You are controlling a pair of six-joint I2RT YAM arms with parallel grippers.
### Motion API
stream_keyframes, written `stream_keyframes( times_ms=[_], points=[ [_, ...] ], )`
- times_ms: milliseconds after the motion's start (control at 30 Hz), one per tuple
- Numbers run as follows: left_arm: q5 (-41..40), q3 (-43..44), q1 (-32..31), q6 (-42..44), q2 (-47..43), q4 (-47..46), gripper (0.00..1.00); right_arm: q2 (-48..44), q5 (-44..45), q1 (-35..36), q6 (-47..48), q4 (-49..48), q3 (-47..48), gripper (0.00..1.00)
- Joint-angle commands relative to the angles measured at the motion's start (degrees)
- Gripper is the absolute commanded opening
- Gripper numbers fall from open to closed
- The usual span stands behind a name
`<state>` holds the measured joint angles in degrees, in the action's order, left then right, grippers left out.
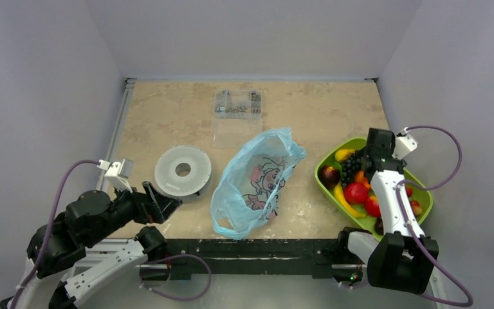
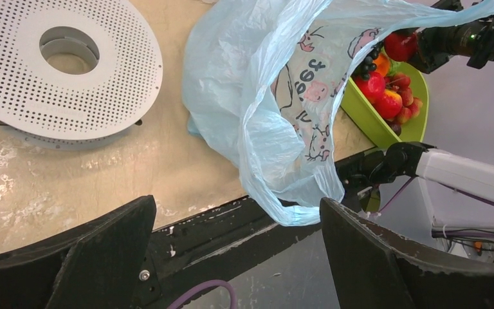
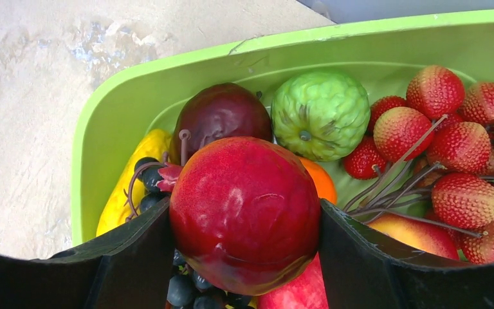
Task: Take the fake fruits out of the plastic bag
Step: Place the fake fruit in the bin.
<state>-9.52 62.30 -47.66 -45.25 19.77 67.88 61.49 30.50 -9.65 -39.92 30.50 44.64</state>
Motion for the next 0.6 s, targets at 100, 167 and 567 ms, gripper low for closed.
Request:
stream_keyframes(
  times_ms=[100, 167, 567],
  points=[
    [-0.5, 3.5, -0.2, 2.2, -1.0, 1.2, 1.00, -2.4, -0.1, -0.5, 0.5, -1.2, 0.2, 0.77],
    [-0.5, 4.9, -0.2, 3.2, -0.4, 1.2, 0.99, -3.2, -0.5, -0.5, 0.7, 0.3, 1.4, 0.95],
    [0.8, 16.2, -0.2, 9.7, 5.2, 3.6, 0.99, -11.0, -1.9, -0.4, 6.0, 9.7, 13.4, 0.99]
  ],
)
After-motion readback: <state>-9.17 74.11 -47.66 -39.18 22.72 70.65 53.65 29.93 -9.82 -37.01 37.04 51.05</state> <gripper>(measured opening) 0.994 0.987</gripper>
